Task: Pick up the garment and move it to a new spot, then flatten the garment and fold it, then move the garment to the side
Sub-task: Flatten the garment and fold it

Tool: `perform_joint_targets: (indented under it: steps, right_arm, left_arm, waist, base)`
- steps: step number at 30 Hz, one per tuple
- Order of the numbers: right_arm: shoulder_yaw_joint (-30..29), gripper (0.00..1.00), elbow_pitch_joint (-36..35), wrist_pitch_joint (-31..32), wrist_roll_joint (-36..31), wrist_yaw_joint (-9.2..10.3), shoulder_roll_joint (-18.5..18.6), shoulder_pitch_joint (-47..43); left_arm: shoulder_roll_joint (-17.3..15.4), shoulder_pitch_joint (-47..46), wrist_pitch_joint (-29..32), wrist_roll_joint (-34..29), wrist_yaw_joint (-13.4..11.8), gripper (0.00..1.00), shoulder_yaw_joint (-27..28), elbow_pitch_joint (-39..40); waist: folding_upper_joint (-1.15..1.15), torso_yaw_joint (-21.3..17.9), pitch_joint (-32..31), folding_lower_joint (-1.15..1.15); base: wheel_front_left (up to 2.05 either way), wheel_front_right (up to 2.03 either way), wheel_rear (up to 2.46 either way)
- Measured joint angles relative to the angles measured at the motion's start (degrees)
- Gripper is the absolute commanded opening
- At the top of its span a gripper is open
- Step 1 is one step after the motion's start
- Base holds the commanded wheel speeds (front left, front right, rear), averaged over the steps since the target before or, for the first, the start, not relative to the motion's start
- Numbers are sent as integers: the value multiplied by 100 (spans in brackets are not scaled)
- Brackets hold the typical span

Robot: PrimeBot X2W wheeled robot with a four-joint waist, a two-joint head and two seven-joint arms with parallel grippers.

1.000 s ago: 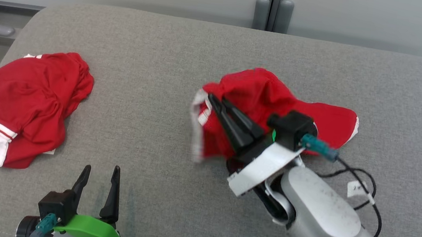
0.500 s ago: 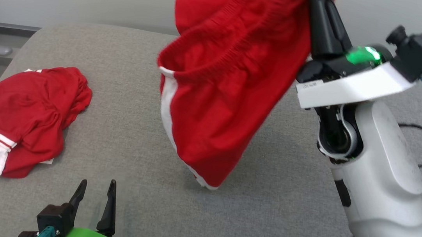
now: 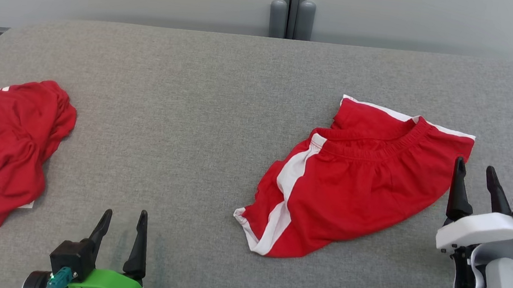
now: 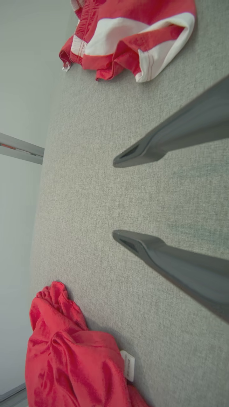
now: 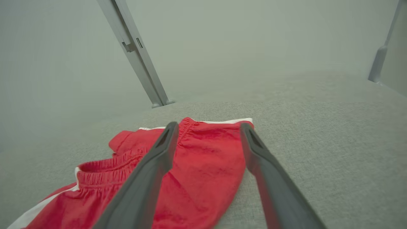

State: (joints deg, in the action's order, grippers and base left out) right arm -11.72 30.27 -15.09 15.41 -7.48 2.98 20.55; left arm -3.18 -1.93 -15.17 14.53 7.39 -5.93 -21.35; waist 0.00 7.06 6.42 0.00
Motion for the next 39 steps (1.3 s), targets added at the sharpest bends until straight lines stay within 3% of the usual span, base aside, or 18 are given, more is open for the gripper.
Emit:
perform_joint_targets:
  steps: [4, 10, 17, 24, 29, 30, 31, 32, 33, 39]
  right_arm:
    - [307, 100, -15, 0, -198, 0, -15, -38]
    - [1450, 100, -7, -1, -492, 0, -20, 268]
    - [2481, 100, 1248, 0, -697, -4, -24, 1256]
    - [2627, 100, 2491, 100, -1209, -4, -21, 2210]
    - [2719, 100, 2985, 197, -1227, -4, -26, 2385]
    - [2743, 82, 3060, 196, -1210, -4, -26, 2386]
    - [2778, 58, 3115, 193, -1203, -4, -24, 2386]
    - [2809, 22, 3141, 175, -1166, -4, -25, 2385]
    - [2847, 0, 3156, 154, -1133, -4, -25, 2385]
    - [2989, 0, 2994, 42, -776, -4, -24, 2376]
  left_arm:
    - [-11, -2, 0, 4, 0, 100, -23, -12]
    - [-12, -69, 0, 23, 0, 100, -125, -11]
    - [-8, -174, 0, 175, 0, 100, -204, -52]
    - [-15, -317, -1, 294, 0, 100, -264, -70]
    - [-26, -348, 0, 302, 0, 100, -271, -78]
    - [-26, -349, 0, 302, 0, 100, -267, -77]
    - [-26, -349, 0, 302, 0, 100, -261, -76]
    - [-25, -349, 0, 305, 0, 100, -253, -73]
    - [-25, -349, 0, 307, 0, 100, -246, -69]
    - [-24, -358, 0, 305, 0, 100, -214, -34]
  waist:
    - [0, -69, 6, 0]
    - [0, 12, 52, 0]
    - [0, 252, 219, 0]
    - [0, 535, 442, 0]
    - [0, 675, 576, 0]
    - [0, 691, 599, 0]
    - [0, 699, 618, 0]
    - [0, 699, 632, 0]
    - [0, 691, 637, 0]
    - [0, 544, 624, 0]
  base:
    - [0, 0, 0]
    - [0, 0, 0]
    - [0, 0, 0]
    - [0, 0, 0]
    - [0, 0, 0]
    - [0, 0, 0]
    - [0, 0, 0]
    - [0, 0, 0]
    - [0, 0, 0]
    - [0, 0, 0]
